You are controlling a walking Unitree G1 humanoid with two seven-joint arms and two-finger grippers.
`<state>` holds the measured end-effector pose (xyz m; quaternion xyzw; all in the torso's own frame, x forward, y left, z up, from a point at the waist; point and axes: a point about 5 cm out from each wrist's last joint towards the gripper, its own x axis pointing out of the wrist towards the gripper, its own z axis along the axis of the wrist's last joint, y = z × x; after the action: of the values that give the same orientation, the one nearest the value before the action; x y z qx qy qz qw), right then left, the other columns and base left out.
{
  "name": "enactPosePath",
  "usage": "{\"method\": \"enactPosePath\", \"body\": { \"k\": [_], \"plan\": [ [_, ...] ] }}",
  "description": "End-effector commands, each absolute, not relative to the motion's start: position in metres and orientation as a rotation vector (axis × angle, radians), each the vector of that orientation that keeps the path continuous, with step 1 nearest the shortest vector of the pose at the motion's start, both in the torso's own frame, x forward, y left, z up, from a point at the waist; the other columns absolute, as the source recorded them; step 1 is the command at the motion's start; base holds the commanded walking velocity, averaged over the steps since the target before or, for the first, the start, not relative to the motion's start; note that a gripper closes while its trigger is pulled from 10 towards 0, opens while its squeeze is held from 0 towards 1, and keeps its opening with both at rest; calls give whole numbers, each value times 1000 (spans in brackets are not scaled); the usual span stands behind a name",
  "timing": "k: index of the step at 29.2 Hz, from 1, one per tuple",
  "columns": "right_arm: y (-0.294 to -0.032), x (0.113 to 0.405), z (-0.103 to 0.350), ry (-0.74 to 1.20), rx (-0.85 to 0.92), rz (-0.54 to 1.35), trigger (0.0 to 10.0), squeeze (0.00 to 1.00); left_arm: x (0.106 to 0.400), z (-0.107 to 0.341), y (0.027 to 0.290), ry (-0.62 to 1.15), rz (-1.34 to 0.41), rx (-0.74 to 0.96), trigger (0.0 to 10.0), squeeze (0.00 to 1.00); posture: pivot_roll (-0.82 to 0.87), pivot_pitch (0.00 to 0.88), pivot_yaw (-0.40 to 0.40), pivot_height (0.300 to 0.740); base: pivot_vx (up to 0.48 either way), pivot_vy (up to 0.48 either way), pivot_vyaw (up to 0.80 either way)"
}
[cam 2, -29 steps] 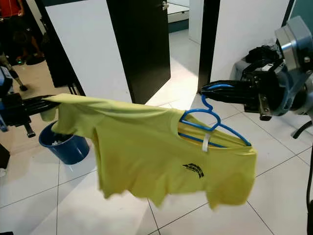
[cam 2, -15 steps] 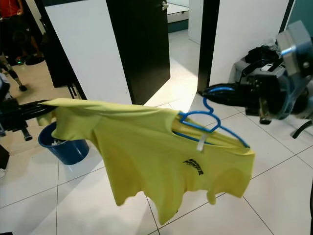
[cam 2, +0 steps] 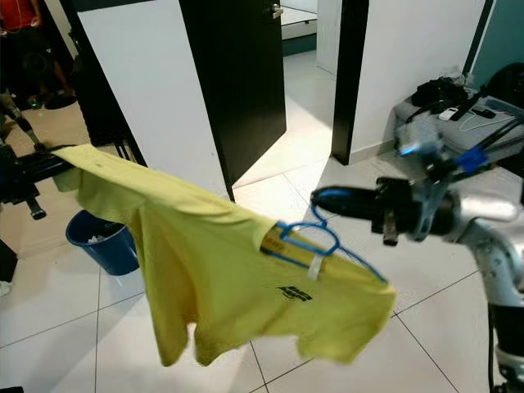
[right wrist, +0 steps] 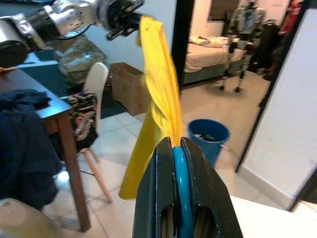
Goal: Hang hanger
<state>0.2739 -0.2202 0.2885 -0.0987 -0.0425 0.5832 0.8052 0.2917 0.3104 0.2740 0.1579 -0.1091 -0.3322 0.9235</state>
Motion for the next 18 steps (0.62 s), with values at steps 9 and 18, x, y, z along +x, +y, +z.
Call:
{"method": "enactPosePath", "body": {
  "k": [9,18],
  "plan": [
    [-233,270,308,-166,-238,1193,0,0,292,230,323,-121,-590,222,0,0,-91,0,67,740,0,0,0],
    [-228,269,282,-56,-249,1187,0,0,290,226,339,-107,-510,184,0,0,-86,0,69,740,0,0,0]
  ]
}}
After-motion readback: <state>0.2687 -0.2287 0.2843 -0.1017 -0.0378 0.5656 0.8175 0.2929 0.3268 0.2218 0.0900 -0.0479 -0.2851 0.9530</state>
